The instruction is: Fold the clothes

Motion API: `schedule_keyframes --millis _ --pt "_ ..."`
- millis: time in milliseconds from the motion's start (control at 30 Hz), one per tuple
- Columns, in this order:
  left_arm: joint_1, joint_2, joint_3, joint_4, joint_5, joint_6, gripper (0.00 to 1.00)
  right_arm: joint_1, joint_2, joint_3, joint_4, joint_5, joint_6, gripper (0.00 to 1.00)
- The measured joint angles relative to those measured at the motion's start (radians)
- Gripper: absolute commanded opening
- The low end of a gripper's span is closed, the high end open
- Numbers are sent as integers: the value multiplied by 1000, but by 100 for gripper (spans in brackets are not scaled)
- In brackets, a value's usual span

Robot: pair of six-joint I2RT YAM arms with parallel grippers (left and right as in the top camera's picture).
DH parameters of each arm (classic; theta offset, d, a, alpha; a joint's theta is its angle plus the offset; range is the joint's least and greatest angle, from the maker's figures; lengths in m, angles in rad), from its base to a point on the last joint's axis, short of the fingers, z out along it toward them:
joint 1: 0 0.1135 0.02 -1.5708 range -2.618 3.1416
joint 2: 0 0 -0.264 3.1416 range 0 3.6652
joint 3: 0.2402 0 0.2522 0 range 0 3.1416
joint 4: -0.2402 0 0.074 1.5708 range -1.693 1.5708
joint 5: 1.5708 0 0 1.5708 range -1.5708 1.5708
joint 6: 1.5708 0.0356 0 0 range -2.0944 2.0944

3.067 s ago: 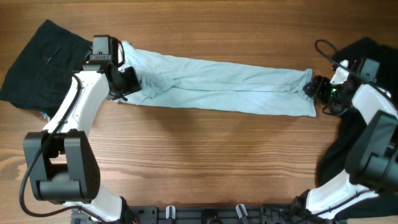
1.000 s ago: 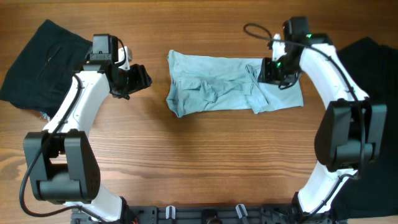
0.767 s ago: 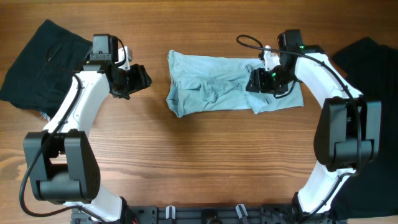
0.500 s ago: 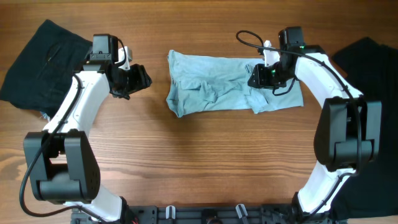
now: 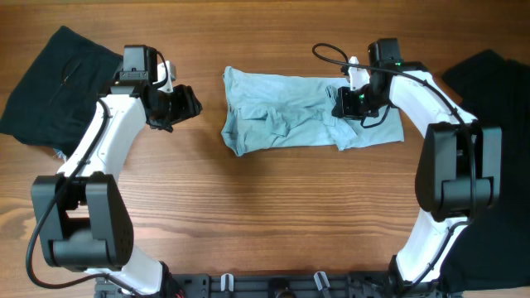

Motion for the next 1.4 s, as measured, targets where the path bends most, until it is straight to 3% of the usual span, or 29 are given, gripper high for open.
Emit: schedule_keyframes --millis 367,633,667,700,767,800,900,933,1033,1133,1233,1400 --pt "0 0 0 0 3 0 61 -161 -76 149 -187 0 19 4" --pt "0 0 0 0 3 0 61 -93 -132 174 -188 0 19 6" --pt "0 0 0 0 3 0 61 -76 -132 174 -186 2 19 21" --pt "0 0 0 0 3 0 61 -57 -132 174 -183 6 22 59" --pt "0 0 0 0 3 0 61 -24 -132 174 -168 8 20 77" --pt "0 0 0 0 3 0 61 -12 -131 174 -162 9 20 79" --pt "0 0 0 0 3 0 61 10 -131 174 -143 8 19 78" --pt "0 0 0 0 3 0 61 13 -131 174 -134 8 19 72" --pt "0 0 0 0 3 0 61 -5 -131 174 -129 57 37 33" --pt "0 0 0 0 3 0 61 -37 -131 161 -125 128 43 20" --pt "0 0 0 0 3 0 62 -57 -129 113 -107 182 42 11" --pt "0 0 0 0 3 0 62 -56 -72 20 -99 253 80 11"
